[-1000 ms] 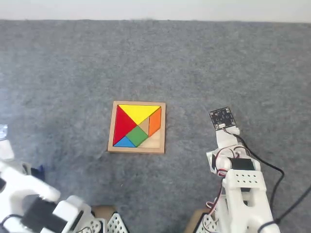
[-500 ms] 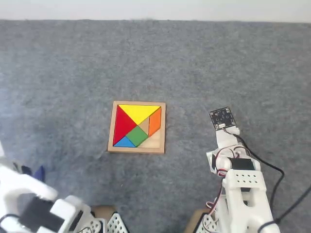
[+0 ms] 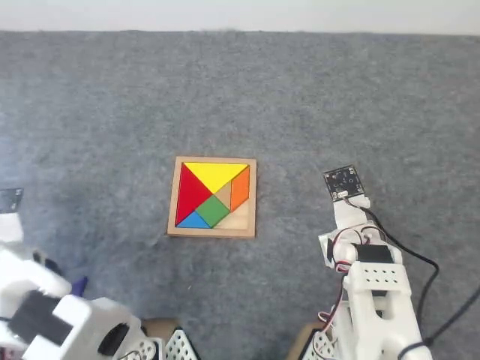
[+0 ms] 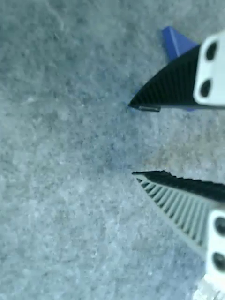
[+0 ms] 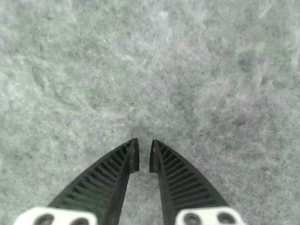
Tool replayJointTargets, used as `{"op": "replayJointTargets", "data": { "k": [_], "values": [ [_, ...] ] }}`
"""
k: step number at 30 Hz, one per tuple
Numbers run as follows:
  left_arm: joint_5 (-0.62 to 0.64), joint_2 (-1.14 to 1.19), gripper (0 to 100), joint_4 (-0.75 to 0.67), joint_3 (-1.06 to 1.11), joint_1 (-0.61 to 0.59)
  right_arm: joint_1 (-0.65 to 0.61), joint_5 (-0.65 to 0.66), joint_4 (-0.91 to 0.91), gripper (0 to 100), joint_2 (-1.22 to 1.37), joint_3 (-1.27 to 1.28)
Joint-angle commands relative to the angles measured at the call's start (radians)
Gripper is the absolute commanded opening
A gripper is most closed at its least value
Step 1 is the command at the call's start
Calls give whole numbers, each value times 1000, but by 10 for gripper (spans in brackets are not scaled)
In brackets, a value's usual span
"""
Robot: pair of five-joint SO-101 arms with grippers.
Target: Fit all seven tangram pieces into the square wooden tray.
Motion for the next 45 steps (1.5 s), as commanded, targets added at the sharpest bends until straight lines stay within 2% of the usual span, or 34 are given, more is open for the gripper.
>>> {"op": "replayJointTargets", "data": {
  "k": [1,3,7,11,12,17,22,29,33,38,45],
  "values": [
    [48,-37,206,64,-48,-2,8,11,-10,62,-21,-5],
    [77,-110,206,81,-91,2,8,11,-10,62,-21,-5],
    [68,-325,207,262,-107,21,8,11,-10,62,-21,-5],
    [-133,-460,205,517,19,104,8,11,-10,62,-21,-5],
    [-150,-463,204,535,53,118,8,11,-10,62,-21,-5],
    [-98,-422,203,351,156,101,8,11,-10,62,-21,-5],
    [-201,-342,203,382,165,31,8,11,-10,62,-21,-5],
    [-330,-301,203,272,165,-118,8,11,-10,62,-21,-5],
    [-336,-301,207,249,165,-120,8,11,-10,62,-21,-5],
    [-333,-298,239,146,174,-129,8,11,-10,62,-21,-5],
    [-336,-298,276,71,251,-77,8,11,-10,62,-21,-5]
  ]
}}
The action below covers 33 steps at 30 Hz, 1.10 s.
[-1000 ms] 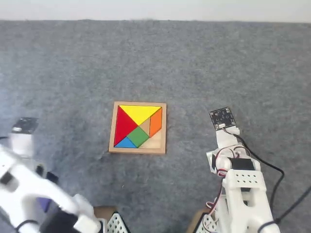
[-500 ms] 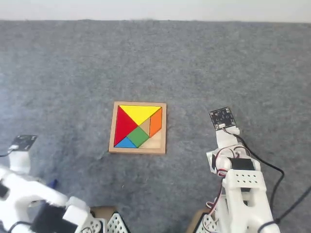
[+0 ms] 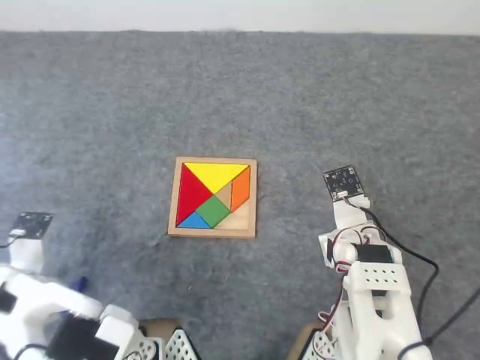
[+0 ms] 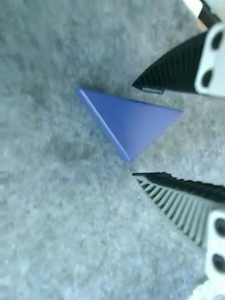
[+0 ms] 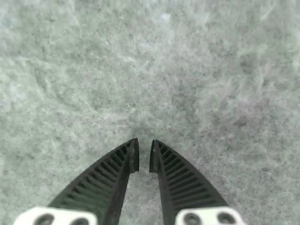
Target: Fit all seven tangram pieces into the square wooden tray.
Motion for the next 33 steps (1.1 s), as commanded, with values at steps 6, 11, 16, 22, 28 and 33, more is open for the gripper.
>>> {"op": "replayJointTargets", "data": {
  "k": [6,11,16,22,28,33],
  "values": [
    [-5,3,276,-109,41,61,8,11,-10,62,-21,-5],
    [-9,38,273,-112,56,63,8,11,-10,62,-21,-5],
    [-8,183,220,-57,-8,68,8,11,-10,62,-21,-5],
    [-5,311,77,104,-142,74,8,11,-10,62,-21,-5],
    [-5,308,66,112,-153,98,8,11,-10,62,-21,-5],
    [80,196,66,127,-147,218,8,11,-10,62,-21,-5]
  ]
}}
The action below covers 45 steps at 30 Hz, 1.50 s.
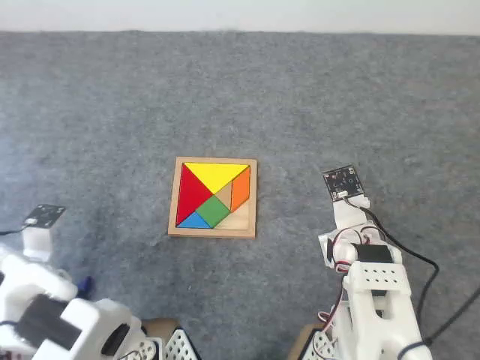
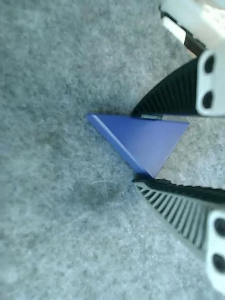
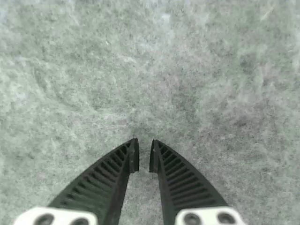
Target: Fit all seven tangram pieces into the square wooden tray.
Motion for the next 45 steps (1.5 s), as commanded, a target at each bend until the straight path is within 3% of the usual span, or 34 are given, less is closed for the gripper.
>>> {"op": "replayJointTargets", "data": {
  "k": [1,10,13,17,21,26,29,32,36,45],
  "values": [
    [104,-84,66,8,5,130,8,11,-10,62,-21,-5],
    [371,-310,66,-2,-5,491,8,11,-10,62,-21,-5],
    [407,-368,68,5,-16,566,8,11,-10,62,-21,-5],
    [361,-462,94,123,-108,420,8,11,-10,62,-21,-5],
    [86,-578,102,233,-113,164,8,11,-10,63,-19,-5],
    [-183,-624,101,64,168,-57,8,11,-10,63,-19,-5],
    [-195,-612,101,-60,320,-64,8,11,-10,63,-19,-5],
    [-189,-597,101,-60,397,-18,8,11,-10,62,-19,-5],
    [-152,-568,100,-51,409,23,8,11,-10,62,-19,-5],
    [-38,-471,106,-232,389,11,8,11,-10,62,-19,-5]
  ]
}}
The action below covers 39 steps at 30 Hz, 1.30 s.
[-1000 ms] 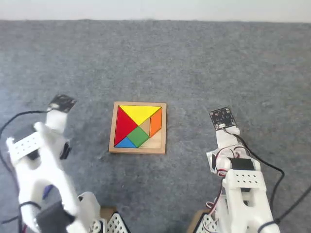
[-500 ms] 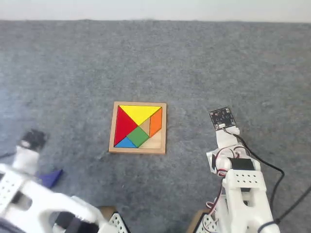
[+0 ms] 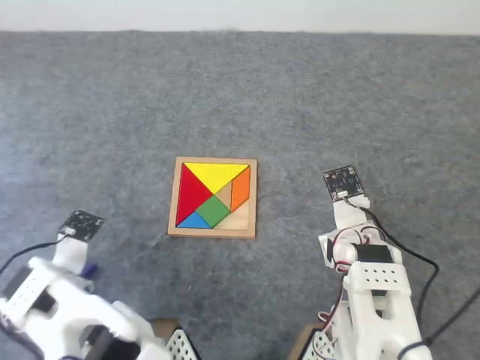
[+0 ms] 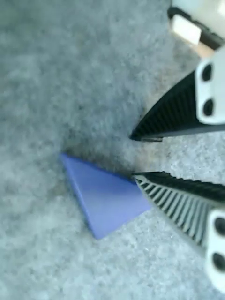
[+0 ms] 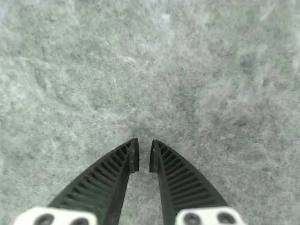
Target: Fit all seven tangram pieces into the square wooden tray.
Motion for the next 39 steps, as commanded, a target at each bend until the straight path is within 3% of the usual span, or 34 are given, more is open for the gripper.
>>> {"op": "replayJointTargets", "data": {
  "k": [1,6,10,18,26,35,39],
  "values": [
    [43,18,106,-83,-36,-41,8,11,-10,62,-19,-5],
    [48,5,185,-184,-94,-72,8,11,-10,62,-19,-5],
    [120,34,221,-265,-102,-3,8,11,-10,62,-19,-5],
    [229,86,222,-261,-226,124,8,11,-10,62,-19,-5],
    [152,342,221,-161,-317,115,8,11,-10,62,-19,-5],
    [117,585,221,138,-610,54,8,11,-10,62,-19,-5],
    [123,615,221,196,-727,66,8,11,-10,62,-19,-5]
  ]
}}
